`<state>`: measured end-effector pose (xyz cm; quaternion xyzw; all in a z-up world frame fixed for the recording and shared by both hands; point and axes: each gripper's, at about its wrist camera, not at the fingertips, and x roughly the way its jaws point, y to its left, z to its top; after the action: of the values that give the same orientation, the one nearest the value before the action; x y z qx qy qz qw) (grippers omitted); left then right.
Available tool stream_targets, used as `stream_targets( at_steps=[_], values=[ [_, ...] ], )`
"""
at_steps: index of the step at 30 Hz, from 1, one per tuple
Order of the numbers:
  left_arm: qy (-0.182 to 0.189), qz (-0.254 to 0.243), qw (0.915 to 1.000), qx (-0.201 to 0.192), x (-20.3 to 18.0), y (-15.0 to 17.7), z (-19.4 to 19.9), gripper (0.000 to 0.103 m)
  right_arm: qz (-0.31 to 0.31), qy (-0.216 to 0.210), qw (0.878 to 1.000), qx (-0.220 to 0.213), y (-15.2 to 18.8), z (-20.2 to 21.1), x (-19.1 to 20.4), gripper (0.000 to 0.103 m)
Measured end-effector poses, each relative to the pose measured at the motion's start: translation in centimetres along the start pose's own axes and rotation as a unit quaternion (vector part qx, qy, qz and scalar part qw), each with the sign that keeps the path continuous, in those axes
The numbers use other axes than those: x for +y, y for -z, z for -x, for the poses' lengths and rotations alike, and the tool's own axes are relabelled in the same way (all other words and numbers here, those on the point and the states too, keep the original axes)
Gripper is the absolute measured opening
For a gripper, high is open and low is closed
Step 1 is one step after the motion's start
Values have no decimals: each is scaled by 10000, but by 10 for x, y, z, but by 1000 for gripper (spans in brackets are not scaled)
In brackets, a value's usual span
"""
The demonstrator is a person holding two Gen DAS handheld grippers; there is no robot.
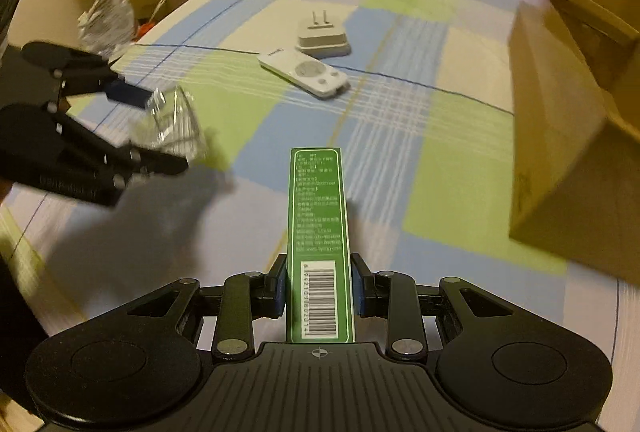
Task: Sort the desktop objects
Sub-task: 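Grasp the clear wire-frame holder with the left tool while the right holds the green box, then carry the holder with the left tool while the right carries the green box toward the cardboard box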
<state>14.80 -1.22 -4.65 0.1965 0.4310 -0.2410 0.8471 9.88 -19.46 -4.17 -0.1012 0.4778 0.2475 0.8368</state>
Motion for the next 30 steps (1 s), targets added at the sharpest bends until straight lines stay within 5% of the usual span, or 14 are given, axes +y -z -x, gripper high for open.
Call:
stream_targets(
  at_steps=[7,19,23,30],
  values=[
    [-153,88,9998,-86,-34,10,-4,69,116,38,9997,-207,1,-1,5,30],
    [-200,20,9998,-88,-35,14,-20,74,-41,-71,9998,-200,1,-14,-3,30],
    [-222,26,9997,-44,-35,14,-22,61,-105,-51,9997,-202,2,-15,-2,30],
    [-242,286,9991,-175,-40,10,4,61,-296,127,9986,-429,6,9,-5,30]
  ],
)
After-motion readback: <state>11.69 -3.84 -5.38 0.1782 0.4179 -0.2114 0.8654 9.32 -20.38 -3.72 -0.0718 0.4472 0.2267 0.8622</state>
